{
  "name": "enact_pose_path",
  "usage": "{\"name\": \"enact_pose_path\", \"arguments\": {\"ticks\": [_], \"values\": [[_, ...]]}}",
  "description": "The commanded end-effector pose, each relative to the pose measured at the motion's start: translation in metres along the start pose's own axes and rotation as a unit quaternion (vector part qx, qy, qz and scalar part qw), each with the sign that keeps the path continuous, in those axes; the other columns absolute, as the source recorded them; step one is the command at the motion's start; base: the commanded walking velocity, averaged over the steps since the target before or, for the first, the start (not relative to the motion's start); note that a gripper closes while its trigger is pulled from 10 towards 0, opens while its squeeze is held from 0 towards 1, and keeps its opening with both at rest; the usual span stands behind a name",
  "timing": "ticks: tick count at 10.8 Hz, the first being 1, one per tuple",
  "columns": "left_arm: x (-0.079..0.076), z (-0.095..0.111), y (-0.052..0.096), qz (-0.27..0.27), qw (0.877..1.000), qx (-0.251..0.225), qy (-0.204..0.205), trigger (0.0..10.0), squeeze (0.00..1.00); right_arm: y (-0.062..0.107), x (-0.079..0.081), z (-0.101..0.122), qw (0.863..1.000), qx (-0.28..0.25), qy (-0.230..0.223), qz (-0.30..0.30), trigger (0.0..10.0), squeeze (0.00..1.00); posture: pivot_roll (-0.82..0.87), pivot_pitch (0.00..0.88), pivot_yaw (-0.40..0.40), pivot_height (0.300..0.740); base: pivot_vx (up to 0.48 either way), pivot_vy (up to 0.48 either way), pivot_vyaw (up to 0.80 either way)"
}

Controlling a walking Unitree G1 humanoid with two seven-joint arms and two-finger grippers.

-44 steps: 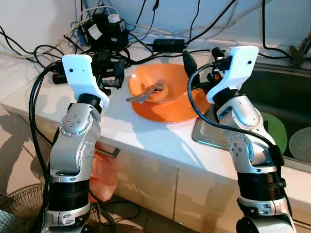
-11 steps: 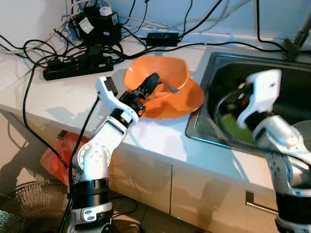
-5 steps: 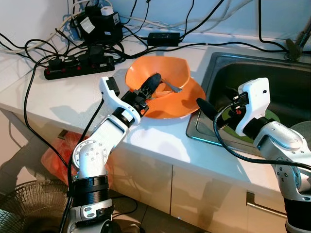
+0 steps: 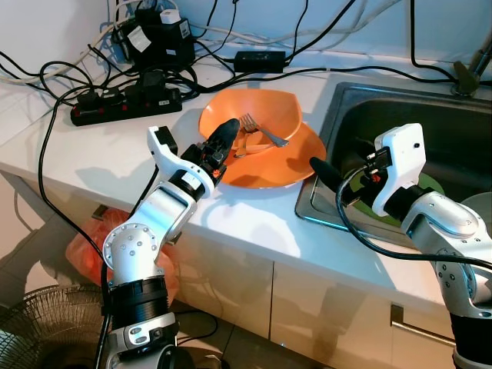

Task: Kitchen organization

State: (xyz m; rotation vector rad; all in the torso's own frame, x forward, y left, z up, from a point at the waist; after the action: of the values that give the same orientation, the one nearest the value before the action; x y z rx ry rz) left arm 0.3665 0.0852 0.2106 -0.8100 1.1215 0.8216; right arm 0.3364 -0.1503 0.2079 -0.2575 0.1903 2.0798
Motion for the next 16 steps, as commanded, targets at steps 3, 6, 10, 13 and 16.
{"name": "enact_pose_path", "arguments": {"ticks": [3, 6, 10, 13, 16], "values": [[-0.01, 0.003, -0.003, -0.002, 1.0, -0.001, 0.019, 0.0, 0.0, -0.005, 0.008, 0.009, 1.0, -0.013, 0.013, 0.015, 10.0, 0.0, 0.08, 0.073, 0.11, 0.74, 0.0, 0.0, 0.0], [-0.054, 0.002, 0.01, -0.091, 0.995, 0.015, -0.036, 10.0, 1.0, -0.006, 0.009, 0.009, 1.0, -0.014, 0.016, 0.015, 10.0, 0.0, 0.09, 0.075, 0.107, 0.74, 0.0, 0.0, 0.0], [-0.058, -0.001, 0.053, -0.152, 0.986, 0.062, -0.003, 10.0, 1.0, -0.007, 0.009, 0.01, 1.0, -0.016, 0.019, 0.019, 10.0, 0.0, 0.1, 0.077, 0.099, 0.74, 0.0, 0.0, 0.0], [-0.015, 0.0, 0.074, -0.072, 0.995, 0.072, -0.021, 10.0, 1.0, -0.01, 0.01, 0.01, 0.999, -0.017, 0.019, 0.022, 10.0, 0.0, 0.11, 0.076, 0.094, 0.74, 0.0, 0.0, 0.0], [0.015, 0.006, 0.057, -0.006, 0.998, 0.062, -0.027, 10.0, 1.0, -0.012, 0.013, 0.012, 0.999, -0.022, 0.018, 0.028, 10.0, 0.0, 0.1, 0.073, 0.09, 0.74, 0.0, 0.0, 0.0]]}}
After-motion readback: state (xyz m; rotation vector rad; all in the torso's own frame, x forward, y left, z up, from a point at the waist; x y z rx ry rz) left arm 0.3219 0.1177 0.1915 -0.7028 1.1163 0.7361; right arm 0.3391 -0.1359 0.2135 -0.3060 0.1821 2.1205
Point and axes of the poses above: a point about 5 cm out from each wrist's last joint towards the gripper, its own y axis pointing back from the gripper into the wrist, its own z axis along the axis of the wrist's last joint, x = y × z, the point moved 5 cm from there along -y, pointing out of the wrist towards the gripper, and after that the axes turned 9 degrees about y, right-handed, at the moved point
